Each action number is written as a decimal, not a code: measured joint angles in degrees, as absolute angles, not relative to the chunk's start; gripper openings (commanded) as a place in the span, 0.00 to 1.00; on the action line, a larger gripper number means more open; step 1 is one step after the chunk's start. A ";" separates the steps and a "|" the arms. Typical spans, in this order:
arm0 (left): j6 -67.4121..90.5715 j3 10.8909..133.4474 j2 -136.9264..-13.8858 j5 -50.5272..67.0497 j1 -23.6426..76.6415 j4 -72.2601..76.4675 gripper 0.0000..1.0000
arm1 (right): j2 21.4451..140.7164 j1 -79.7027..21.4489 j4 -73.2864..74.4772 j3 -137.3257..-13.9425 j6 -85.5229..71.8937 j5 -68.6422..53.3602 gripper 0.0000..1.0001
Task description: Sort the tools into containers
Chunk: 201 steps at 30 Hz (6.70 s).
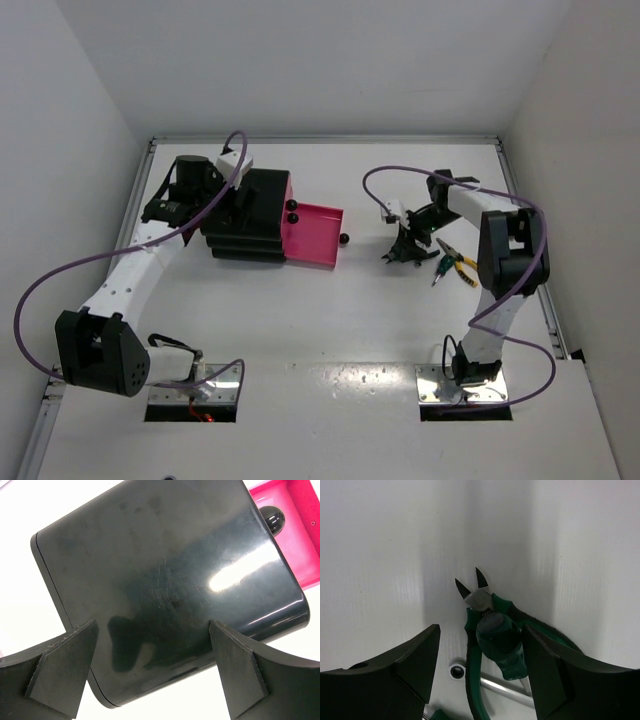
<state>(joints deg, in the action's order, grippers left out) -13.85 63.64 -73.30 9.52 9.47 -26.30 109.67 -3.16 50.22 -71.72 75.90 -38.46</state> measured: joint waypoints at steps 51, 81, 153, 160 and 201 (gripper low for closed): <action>-11.29 62.59 -73.89 4.40 9.56 -21.93 1.00 | 110.21 2.76 41.50 -79.70 -0.86 -15.05 0.57; -11.14 59.81 -72.14 3.18 9.65 -18.55 1.00 | 120.97 2.87 43.27 -85.69 -19.94 -7.22 0.00; -3.99 59.29 -68.31 -2.07 6.26 -16.29 1.00 | 89.78 7.57 50.65 -67.09 -1.56 -13.58 0.67; -4.08 58.24 -67.07 -4.10 6.26 -15.09 1.00 | 97.34 12.75 49.63 -63.92 -8.80 -13.63 0.67; -4.49 55.96 -67.79 -4.27 5.52 -12.75 1.00 | 82.63 7.53 40.73 -61.82 -6.50 -20.88 0.00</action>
